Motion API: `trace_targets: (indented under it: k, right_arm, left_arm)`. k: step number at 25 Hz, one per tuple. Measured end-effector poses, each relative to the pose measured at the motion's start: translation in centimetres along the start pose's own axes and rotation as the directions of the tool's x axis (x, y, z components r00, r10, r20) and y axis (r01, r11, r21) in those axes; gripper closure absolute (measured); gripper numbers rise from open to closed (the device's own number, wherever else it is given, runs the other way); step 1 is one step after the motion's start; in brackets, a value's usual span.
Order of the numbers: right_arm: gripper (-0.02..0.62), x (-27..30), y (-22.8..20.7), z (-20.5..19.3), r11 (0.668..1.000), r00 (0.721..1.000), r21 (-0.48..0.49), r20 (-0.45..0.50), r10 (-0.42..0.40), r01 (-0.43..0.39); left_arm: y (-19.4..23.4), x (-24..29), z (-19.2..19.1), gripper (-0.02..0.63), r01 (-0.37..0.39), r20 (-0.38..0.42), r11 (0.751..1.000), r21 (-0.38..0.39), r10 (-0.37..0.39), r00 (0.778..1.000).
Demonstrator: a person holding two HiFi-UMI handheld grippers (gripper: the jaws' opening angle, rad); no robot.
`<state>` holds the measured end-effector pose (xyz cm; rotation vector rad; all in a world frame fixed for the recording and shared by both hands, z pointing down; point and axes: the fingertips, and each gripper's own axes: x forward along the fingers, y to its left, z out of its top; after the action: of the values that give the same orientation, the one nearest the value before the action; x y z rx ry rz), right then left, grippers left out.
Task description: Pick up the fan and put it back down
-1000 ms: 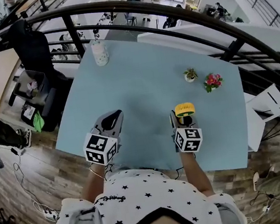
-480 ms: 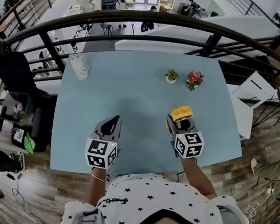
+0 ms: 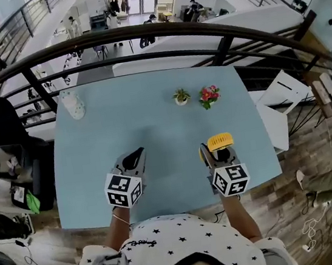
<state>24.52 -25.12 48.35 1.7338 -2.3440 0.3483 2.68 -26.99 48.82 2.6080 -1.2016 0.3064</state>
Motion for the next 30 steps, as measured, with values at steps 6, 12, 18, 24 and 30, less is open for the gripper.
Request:
trace_targets:
  k: [6,12,18,24,30]
  right_arm:
    - [0.42,-1.9,-1.3,-0.5,0.999,0.999,0.013,-0.004,-0.047,0.047]
    - [0.42,-2.3,-1.4,-1.1,0.998,0.998,0.031,-0.011,-0.06,0.06]
    - [0.42,-2.5,-0.9,-1.1,0.998,0.999,0.039,-0.004,-0.05,0.05]
    - [0.42,-2.6,-0.7,-0.9,0.998,0.999,0.041,0.0,-0.042,0.042]
    - [0.42,-2.3,0.0,-1.0,0.999,1.0,0.043,0.001,-0.027,0.027]
  left_arm:
    - [-1.9,1.7,0.1,0.577,0.069,-0.011,0.998,0.01,-0.069,0.998]
    - [-2.0,1.8,0.3,0.577,0.086,-0.014,0.996,0.022,-0.086,0.996]
    - [-1.9,1.3,0.1,0.577,0.082,-0.023,0.996,0.027,-0.082,0.996]
    - [-1.9,0.9,0.4,0.577,0.074,-0.021,0.997,0.033,-0.073,0.997]
    - [-1.4,0.2,-0.1,0.577,0.059,-0.026,0.998,0.027,-0.058,0.998]
